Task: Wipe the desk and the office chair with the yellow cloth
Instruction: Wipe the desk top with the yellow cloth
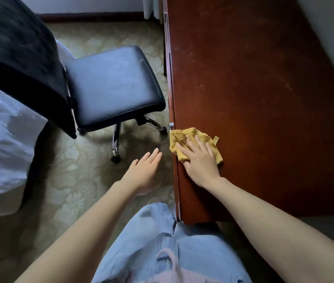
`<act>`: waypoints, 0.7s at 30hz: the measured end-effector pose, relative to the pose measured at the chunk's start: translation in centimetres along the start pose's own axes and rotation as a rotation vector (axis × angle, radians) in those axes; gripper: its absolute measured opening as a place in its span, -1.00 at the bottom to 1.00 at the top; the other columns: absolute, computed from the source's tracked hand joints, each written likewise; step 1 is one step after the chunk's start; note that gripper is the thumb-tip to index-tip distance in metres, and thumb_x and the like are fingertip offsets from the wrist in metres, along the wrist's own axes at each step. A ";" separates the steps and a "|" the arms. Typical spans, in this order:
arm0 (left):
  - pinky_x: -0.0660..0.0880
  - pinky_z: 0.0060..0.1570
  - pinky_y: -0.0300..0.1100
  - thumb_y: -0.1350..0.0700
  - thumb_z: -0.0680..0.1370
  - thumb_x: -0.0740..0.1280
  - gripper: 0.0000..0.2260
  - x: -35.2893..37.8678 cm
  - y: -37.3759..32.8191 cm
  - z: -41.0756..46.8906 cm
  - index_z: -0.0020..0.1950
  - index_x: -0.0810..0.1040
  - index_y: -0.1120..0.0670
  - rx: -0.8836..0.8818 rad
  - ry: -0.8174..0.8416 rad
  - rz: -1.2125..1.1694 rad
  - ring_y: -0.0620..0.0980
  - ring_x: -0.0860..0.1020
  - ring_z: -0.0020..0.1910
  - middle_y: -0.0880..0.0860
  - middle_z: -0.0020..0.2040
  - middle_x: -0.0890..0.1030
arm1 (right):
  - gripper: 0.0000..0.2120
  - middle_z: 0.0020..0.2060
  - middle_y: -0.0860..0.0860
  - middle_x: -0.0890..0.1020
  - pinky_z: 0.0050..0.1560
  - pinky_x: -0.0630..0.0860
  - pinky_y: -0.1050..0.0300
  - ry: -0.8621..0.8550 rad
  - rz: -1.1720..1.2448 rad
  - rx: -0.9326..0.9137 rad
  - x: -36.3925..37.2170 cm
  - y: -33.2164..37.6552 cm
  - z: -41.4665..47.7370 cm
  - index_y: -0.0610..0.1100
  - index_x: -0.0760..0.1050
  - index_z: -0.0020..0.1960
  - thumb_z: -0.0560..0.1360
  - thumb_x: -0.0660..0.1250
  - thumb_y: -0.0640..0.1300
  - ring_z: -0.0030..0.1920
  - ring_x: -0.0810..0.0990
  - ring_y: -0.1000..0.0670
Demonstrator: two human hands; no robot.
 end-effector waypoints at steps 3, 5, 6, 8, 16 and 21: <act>0.09 0.47 0.06 -0.01 0.57 0.30 -0.22 0.3 -1.3 -0.1 0.57 -0.18 0.08 0.000 -0.034 -0.073 0.05 -0.09 0.55 0.03 0.58 -0.17 | -0.55 0.50 0.08 0.18 0.48 -0.15 0.00 0.017 0.050 -0.105 0.5 0.5 -3.6 0.18 0.24 0.45 0.58 0.15 -0.03 0.52 0.00 0.00; 0.10 0.46 0.08 -0.01 0.55 0.31 -0.20 1.1 -2.8 -0.3 0.57 -0.18 0.09 0.025 -0.010 -0.113 0.06 -0.09 0.55 0.05 0.58 -0.18 | -0.58 0.48 0.11 0.22 0.47 -0.18 0.05 0.021 0.105 -0.128 0.6 0.8 -6.1 0.18 0.30 0.42 0.58 0.16 -0.03 0.51 0.04 0.02; 0.10 0.46 0.09 0.00 0.56 0.30 -0.21 1.5 -3.4 -0.4 0.57 -0.18 0.10 0.030 0.000 -0.127 0.07 -0.10 0.55 0.07 0.58 -0.18 | -0.60 0.48 0.12 0.24 0.47 -0.20 0.07 0.027 0.126 -0.136 0.8 1.0 -7.2 0.18 0.33 0.41 0.58 0.17 -0.03 0.51 0.04 0.04; 0.09 0.46 0.09 0.04 0.57 0.28 -0.25 2.2 -4.6 -0.8 0.56 -0.16 0.13 0.030 0.008 -0.141 0.08 -0.11 0.55 0.09 0.57 -0.19 | -0.61 0.47 0.14 0.25 0.45 -0.25 0.09 0.061 0.146 -0.155 1.3 1.4 -9.5 0.16 0.37 0.38 0.56 0.18 -0.04 0.51 0.03 0.06; -0.08 0.46 0.15 0.30 0.50 0.20 -0.26 5.7 -10.2 -3.1 0.57 -0.11 0.00 0.088 0.076 0.071 0.12 -0.24 0.53 0.08 0.57 -0.24 | -0.65 0.38 0.09 0.42 0.47 -0.21 0.15 0.226 0.245 -0.244 2.0 1.3 -17.0 -0.03 0.54 0.26 0.51 0.22 -0.13 0.49 0.12 0.10; -0.18 0.46 0.13 0.19 0.54 0.24 -0.34 5.5 -12.9 -3.4 0.56 0.02 -0.11 0.166 0.220 -0.165 0.05 -0.26 0.53 0.00 0.58 -0.17 | -0.82 -0.03 0.08 0.66 0.14 0.42 0.12 0.250 0.712 0.025 -0.2 -2.1 -18.0 -0.11 0.64 0.02 0.57 0.27 -0.12 0.03 0.55 0.17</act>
Point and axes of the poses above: each hand's wrist, its own z-axis towards the middle knuckle, its own x-axis out of the palm, y = z × x, the point moved 9 cm from there along z, towards the middle knuckle
